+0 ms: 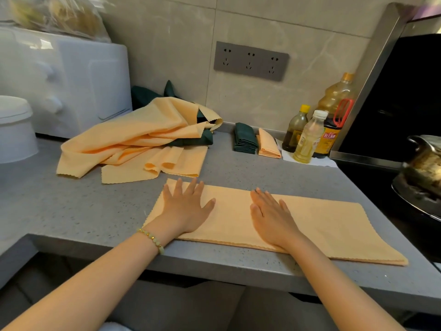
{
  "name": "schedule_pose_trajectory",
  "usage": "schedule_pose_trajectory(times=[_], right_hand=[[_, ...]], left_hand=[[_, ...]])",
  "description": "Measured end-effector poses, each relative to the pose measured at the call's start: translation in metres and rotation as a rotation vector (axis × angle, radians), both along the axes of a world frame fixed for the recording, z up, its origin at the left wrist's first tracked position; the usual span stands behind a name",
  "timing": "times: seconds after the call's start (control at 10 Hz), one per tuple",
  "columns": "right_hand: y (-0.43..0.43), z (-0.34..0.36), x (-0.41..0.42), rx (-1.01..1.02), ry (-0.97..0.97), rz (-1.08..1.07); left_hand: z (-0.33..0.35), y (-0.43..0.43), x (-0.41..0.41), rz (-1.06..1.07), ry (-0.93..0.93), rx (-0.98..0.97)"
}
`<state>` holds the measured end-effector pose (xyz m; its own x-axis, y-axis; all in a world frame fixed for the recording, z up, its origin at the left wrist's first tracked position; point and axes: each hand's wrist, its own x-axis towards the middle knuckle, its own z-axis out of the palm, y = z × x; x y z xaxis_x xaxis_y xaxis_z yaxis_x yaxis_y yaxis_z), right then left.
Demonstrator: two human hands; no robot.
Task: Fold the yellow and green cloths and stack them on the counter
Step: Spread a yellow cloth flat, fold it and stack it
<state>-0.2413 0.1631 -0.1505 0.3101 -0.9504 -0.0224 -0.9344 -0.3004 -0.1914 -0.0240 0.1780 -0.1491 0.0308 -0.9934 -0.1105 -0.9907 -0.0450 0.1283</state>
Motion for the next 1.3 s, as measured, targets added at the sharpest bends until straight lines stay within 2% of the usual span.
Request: schedule_pose_trajectory(times=[0.1, 0.2, 0.3, 0.4, 0.5, 0.6, 0.8, 1.3], right_hand=[[0.001, 0.000, 0.001, 0.007, 0.001, -0.001], [0.002, 0.002, 0.002, 0.006, 0.005, -0.008], [0.002, 0.002, 0.003, 0.006, 0.007, -0.018], [0.002, 0.003, 0.004, 0.000, 0.007, -0.019], [0.002, 0.003, 0.003, -0.005, 0.001, -0.016], [0.000, 0.002, 0.004, -0.001, 0.008, -0.007], [-0.001, -0.002, -0.005, 0.025, 0.022, -0.072], [-0.007, 0.001, -0.143, -0.002, 0.022, -0.385]], left_hand=[[0.006, -0.001, 0.008, 0.128, -0.020, 0.033], [0.013, 0.003, -0.009, 0.152, -0.089, -0.034], [0.019, 0.007, -0.044, 0.057, -0.105, -0.152], [0.020, 0.001, -0.073, -0.152, -0.034, -0.171], [0.010, -0.006, -0.079, -0.257, 0.094, -0.153], [0.000, -0.010, -0.070, -0.243, 0.134, -0.146], [-0.002, -0.011, -0.072, -0.241, 0.098, -0.115], [-0.004, -0.013, -0.071, -0.261, 0.052, -0.074]])
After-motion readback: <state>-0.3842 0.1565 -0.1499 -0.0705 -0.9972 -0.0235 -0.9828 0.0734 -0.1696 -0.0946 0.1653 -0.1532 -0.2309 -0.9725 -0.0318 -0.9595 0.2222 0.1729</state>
